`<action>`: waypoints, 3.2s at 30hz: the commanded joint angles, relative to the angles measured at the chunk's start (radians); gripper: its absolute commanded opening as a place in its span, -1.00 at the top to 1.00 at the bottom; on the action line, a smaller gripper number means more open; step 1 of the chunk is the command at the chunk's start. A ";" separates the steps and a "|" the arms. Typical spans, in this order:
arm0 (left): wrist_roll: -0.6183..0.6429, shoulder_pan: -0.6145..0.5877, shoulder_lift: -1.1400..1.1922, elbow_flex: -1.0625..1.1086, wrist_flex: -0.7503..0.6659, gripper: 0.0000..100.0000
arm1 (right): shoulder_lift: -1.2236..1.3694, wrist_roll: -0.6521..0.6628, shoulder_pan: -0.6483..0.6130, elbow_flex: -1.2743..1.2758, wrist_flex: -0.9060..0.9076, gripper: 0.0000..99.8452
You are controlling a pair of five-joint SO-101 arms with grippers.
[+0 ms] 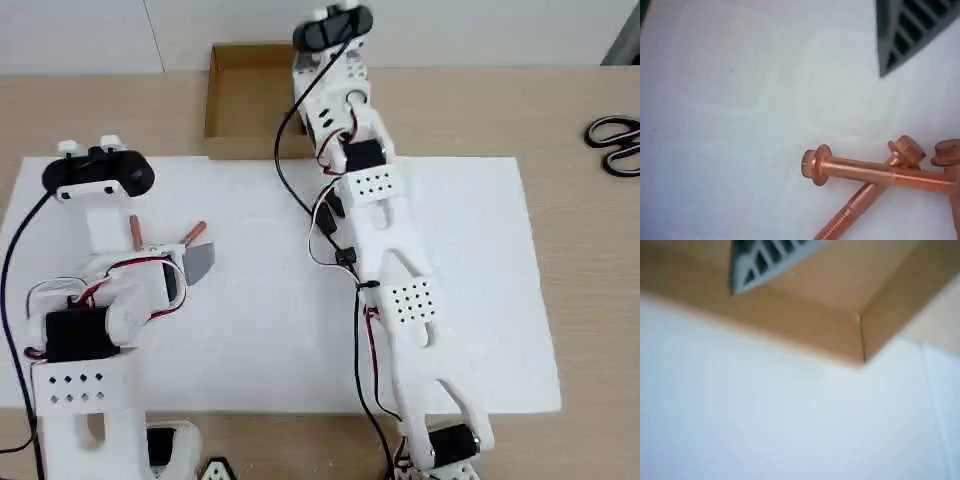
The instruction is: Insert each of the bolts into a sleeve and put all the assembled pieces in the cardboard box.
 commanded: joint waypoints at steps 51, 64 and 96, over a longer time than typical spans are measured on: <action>-0.006 -0.003 -0.012 -0.082 0.006 0.40 | -1.026 0.012 -0.001 0.925 1.152 0.62; -0.006 -0.003 -0.008 -0.081 0.005 0.40 | -0.831 0.072 -0.001 1.066 1.086 0.61; -0.006 -0.051 -0.015 -0.051 -0.014 0.40 | -1.017 1.039 -0.084 1.203 1.148 0.62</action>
